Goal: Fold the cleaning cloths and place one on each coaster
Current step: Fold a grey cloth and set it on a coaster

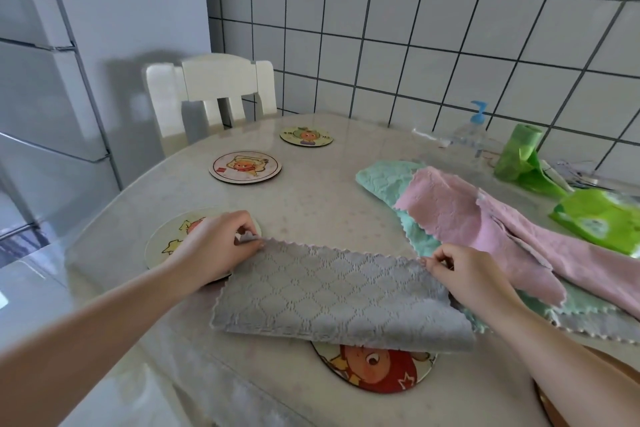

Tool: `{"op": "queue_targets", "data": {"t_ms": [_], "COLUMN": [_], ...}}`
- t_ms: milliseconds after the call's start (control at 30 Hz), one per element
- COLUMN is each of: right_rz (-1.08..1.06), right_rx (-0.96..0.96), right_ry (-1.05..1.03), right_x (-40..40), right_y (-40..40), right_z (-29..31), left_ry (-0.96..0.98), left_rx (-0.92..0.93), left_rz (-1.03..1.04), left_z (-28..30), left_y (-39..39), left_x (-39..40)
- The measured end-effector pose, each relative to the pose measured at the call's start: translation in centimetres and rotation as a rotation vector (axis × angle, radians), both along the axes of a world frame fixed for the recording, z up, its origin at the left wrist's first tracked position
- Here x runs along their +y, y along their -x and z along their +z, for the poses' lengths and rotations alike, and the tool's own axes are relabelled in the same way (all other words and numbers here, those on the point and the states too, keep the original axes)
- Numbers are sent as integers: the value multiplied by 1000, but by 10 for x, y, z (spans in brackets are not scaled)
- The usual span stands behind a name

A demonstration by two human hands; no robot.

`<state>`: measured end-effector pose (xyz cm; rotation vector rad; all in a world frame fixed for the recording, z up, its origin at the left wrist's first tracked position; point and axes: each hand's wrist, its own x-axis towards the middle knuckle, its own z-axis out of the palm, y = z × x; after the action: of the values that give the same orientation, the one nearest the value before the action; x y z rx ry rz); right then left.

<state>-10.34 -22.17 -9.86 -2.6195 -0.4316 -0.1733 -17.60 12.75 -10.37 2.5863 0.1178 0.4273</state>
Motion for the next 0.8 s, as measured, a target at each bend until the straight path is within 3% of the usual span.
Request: {"op": "queue_targets", "data": {"t_ms": [200, 333, 433, 533, 800], "right_rz": [-52, 44, 222, 274, 177], "right_rx": [-3, -152, -51, 31, 103], "right_ry": [155, 150, 223, 380, 418], "right_x": [8, 31, 66, 99, 84], "right_y": [-1, 26, 53, 66, 69], "right_z": [8, 25, 27, 13, -21], "left_ry": [-38, -205, -200, -242, -364], "left_rx": [149, -43, -76, 33, 131], "left_rz": [27, 8, -172, -264, -180], "left_z": [9, 23, 21, 2, -26], "left_y": [-3, 21, 38, 31, 30], "left_x": [-4, -36, -80, -107, -97]}}
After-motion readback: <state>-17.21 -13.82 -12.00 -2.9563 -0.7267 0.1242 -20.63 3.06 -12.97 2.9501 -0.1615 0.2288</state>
